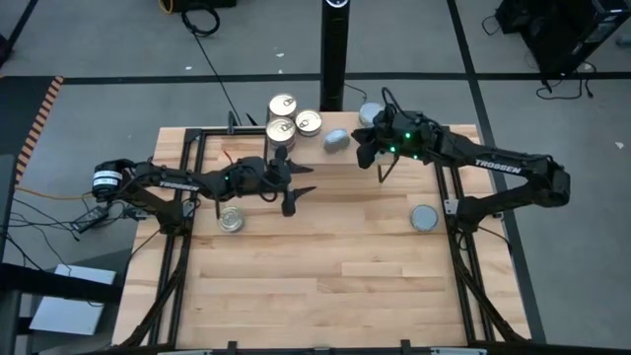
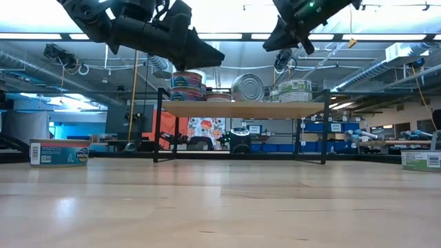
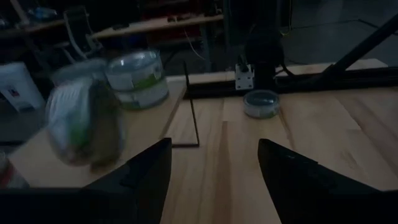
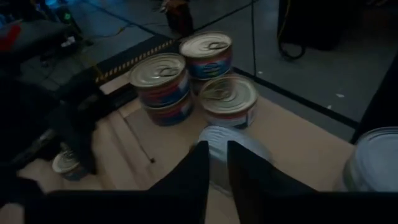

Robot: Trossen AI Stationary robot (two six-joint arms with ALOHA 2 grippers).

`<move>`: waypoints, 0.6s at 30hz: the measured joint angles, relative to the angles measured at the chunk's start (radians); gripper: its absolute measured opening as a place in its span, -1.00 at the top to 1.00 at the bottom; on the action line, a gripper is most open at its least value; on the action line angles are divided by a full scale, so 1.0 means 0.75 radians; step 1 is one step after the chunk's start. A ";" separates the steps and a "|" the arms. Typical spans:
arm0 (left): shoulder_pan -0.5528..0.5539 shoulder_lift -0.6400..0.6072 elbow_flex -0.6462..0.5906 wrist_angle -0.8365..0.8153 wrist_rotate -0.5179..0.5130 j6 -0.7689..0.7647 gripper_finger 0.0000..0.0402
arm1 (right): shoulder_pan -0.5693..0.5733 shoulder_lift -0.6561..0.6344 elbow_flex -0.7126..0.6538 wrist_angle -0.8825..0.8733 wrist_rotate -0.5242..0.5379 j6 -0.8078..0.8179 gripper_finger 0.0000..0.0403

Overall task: Stack canned seafood by type on shelf
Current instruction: Put the green tuna can on the shelf

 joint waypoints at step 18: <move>-0.001 0.001 -0.001 -0.087 0.002 -0.043 0.52 | 0.119 0.334 0.263 -0.246 0.282 0.012 0.00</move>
